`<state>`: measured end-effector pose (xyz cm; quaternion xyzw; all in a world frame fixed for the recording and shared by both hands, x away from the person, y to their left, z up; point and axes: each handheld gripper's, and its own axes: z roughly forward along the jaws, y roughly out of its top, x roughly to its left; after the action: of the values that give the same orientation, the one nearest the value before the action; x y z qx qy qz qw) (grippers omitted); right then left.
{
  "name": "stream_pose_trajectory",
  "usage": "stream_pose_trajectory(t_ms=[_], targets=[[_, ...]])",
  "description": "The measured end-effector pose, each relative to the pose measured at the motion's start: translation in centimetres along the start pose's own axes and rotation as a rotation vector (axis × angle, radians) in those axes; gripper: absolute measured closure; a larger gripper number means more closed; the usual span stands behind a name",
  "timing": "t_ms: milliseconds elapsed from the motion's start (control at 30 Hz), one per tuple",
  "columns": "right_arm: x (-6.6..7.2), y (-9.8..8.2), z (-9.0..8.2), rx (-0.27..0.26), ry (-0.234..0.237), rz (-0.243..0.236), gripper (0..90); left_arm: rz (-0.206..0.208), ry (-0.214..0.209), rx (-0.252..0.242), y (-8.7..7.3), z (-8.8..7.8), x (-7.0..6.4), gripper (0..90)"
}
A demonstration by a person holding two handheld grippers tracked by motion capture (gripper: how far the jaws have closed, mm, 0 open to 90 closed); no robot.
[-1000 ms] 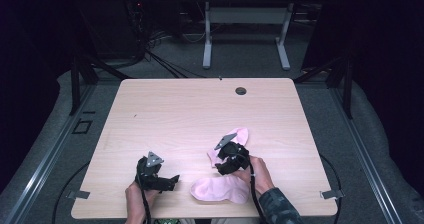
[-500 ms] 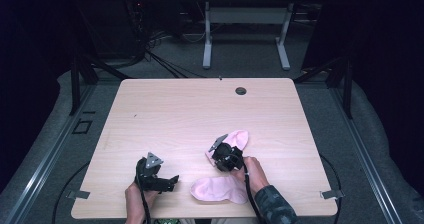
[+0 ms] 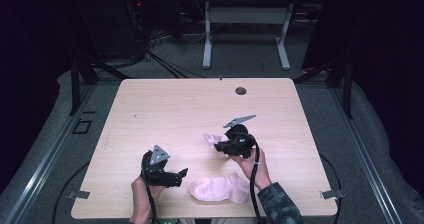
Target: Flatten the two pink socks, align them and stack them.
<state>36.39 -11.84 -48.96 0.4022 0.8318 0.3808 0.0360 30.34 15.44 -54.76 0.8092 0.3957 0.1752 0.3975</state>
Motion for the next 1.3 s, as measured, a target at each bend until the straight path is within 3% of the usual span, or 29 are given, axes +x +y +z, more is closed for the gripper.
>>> stream_pose_trajectory(t_ms=[167,333,467,700,967,1167,1300], targets=[[0.8,0.9,-1.7,-0.075,0.025,0.027,86.1,0.053,-0.049,-0.028,1.9,1.0,-1.9,3.6],[1.7,1.7,-2.9,-0.137,0.037,0.031,86.1,0.063,-0.075,-0.046,3.2,2.0,-3.1,4.1],[2.4,2.2,-3.7,-0.181,0.053,0.023,86.1,0.029,-0.093,-0.063,4.1,3.1,-3.7,6.4],[3.0,2.5,-4.4,-0.235,0.104,0.054,86.1,-0.047,-0.037,-0.124,5.1,4.3,-4.3,18.5],[3.3,2.5,-4.6,-0.269,0.115,0.075,86.0,-0.068,-0.032,-0.192,5.5,4.3,-5.0,27.0],[3.5,2.3,-4.8,-0.263,0.124,0.067,86.1,-0.076,0.013,-0.195,5.6,4.2,-4.5,59.4],[2.7,1.8,-4.7,-0.262,0.130,0.095,86.0,-0.049,0.050,-0.194,5.7,4.2,-3.9,82.6]])
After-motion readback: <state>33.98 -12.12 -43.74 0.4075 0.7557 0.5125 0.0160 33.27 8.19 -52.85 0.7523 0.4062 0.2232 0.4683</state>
